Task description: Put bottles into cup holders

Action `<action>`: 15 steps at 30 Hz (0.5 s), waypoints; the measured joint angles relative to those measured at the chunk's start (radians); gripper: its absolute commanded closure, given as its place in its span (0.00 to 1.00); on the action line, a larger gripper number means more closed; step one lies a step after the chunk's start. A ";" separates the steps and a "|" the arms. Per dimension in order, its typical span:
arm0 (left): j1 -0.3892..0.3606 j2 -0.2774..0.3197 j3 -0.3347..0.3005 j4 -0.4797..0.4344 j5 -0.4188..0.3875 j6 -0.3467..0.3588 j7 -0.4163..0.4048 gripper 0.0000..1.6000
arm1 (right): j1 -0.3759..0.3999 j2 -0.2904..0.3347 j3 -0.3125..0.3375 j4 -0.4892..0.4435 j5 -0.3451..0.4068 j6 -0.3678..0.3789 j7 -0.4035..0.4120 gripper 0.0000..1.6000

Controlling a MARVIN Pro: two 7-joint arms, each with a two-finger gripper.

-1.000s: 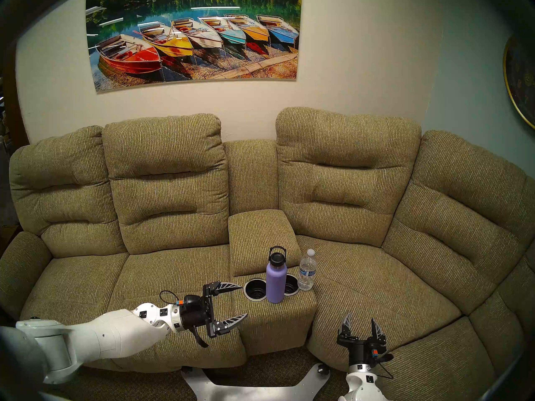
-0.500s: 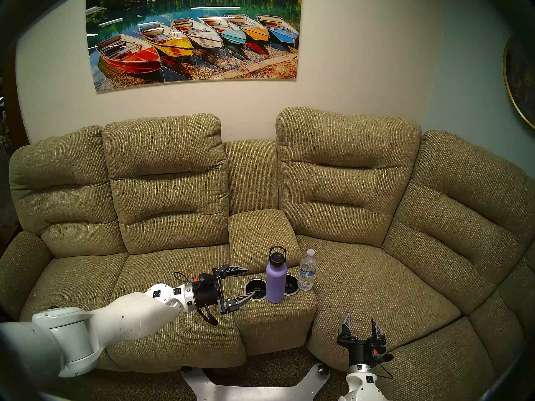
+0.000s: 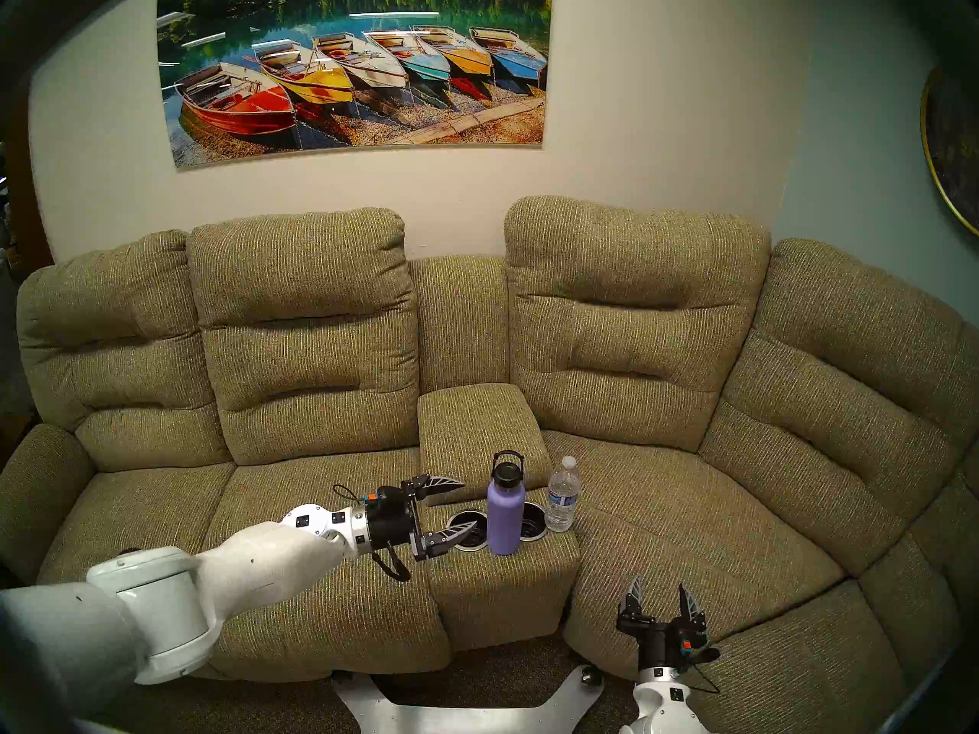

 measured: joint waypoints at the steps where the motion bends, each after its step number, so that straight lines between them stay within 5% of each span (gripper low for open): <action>1: -0.006 -0.011 -0.001 0.016 -0.001 0.003 -0.003 0.00 | 0.000 0.000 0.000 0.000 0.000 0.000 0.000 0.00; 15: -0.056 -0.101 -0.026 0.125 -0.027 0.044 -0.041 0.00 | 0.000 -0.001 0.001 0.001 0.000 0.000 0.002 0.00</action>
